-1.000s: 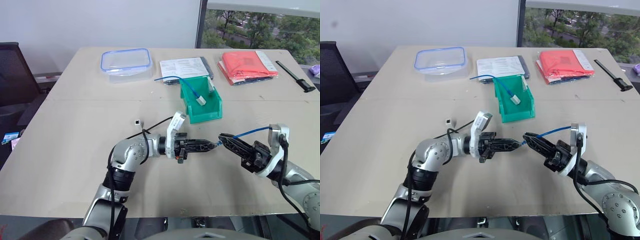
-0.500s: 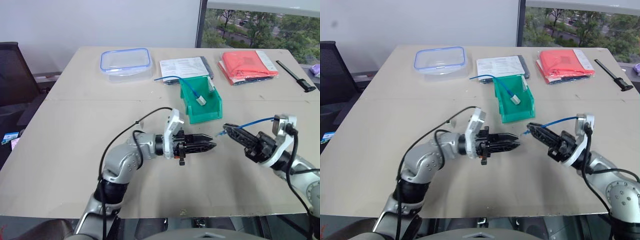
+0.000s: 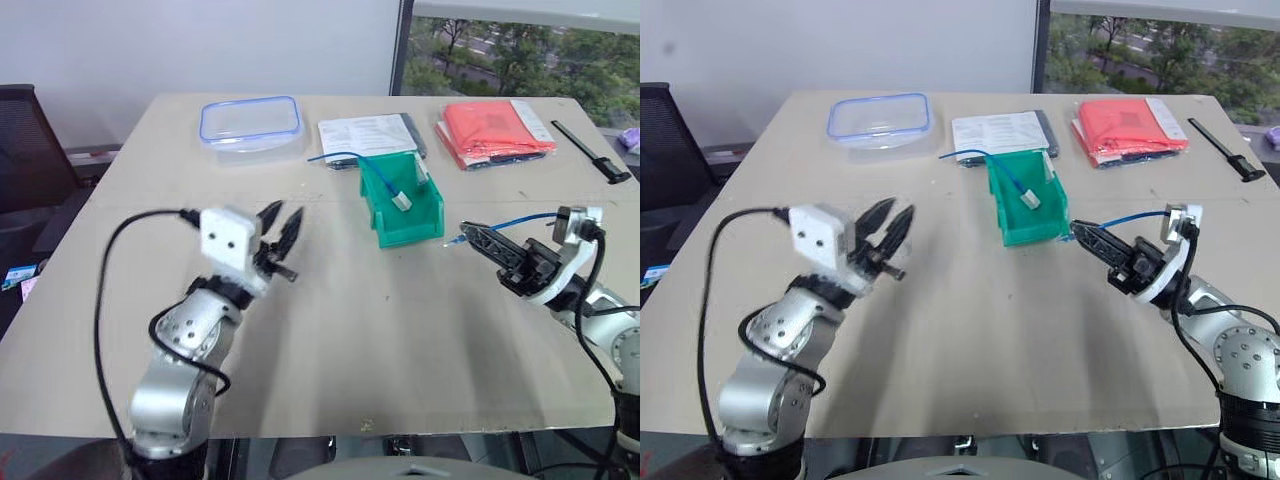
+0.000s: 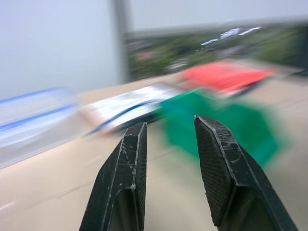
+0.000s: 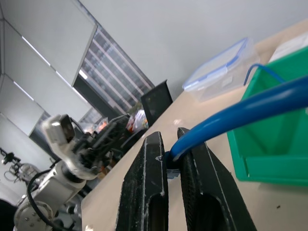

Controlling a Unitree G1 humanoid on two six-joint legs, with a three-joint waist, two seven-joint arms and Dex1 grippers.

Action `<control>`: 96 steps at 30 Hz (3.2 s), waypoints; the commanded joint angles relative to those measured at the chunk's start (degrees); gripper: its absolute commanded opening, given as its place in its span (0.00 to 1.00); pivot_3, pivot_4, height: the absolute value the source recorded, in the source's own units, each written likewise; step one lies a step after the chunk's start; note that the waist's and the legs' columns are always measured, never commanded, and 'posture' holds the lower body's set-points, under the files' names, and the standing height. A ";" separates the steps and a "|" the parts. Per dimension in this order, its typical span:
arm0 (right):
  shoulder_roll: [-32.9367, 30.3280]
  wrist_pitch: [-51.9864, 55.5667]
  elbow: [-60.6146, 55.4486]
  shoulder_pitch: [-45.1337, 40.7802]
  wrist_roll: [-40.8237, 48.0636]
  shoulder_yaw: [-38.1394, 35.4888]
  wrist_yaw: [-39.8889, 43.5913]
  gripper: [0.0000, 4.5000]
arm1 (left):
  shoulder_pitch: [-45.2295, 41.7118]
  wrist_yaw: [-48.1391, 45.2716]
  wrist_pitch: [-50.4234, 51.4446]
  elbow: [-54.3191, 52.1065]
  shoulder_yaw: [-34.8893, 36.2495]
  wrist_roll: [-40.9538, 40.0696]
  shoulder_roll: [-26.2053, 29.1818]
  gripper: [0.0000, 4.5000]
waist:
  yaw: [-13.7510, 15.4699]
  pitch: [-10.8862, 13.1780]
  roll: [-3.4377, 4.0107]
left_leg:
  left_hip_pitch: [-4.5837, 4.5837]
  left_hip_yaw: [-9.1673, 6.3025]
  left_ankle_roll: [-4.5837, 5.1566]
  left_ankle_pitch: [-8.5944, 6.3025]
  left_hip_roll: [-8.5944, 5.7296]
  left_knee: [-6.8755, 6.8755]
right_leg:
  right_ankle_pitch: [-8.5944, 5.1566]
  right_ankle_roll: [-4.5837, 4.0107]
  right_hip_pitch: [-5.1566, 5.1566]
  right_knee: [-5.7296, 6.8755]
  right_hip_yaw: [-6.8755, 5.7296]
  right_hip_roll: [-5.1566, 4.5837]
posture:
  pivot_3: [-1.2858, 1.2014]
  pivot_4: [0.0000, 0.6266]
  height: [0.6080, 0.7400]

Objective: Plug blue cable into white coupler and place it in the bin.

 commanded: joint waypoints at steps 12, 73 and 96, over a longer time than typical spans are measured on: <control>0.71 0.20 -2.41 0.01 -0.61 -1.47 -0.21 0.00 | 7.05 10.58 -11.50 15.50 -5.69 11.04 -8.97 1.00 | 0.41 0.03 -0.04 | -0.05 -0.04 -0.01 0.00 0.00 -0.11 | -0.20 -0.10 -0.08 -0.05 -0.14 -0.24 | 0.52 0.24 0.97; 17.01 -25.63 6.69 -16.75 -70.06 37.20 -4.17 0.00 | -10.62 -2.15 -22.58 42.58 -18.39 12.67 -12.25 0.09 | -0.01 -0.17 0.25 | 0.00 0.07 0.00 0.01 -0.08 -0.21 | 0.01 0.12 -0.06 0.01 -0.33 -0.33 | 0.52 0.24 0.97; 18.08 -17.37 4.92 -18.80 -73.25 39.08 -4.22 0.00 | -11.26 -2.20 -22.80 43.44 -19.15 12.74 -12.63 0.09 | -0.01 -0.19 0.25 | 0.05 0.08 0.00 0.02 -0.08 -0.20 | 0.01 0.13 -0.06 0.02 -0.35 -0.37 | 0.52 0.24 0.97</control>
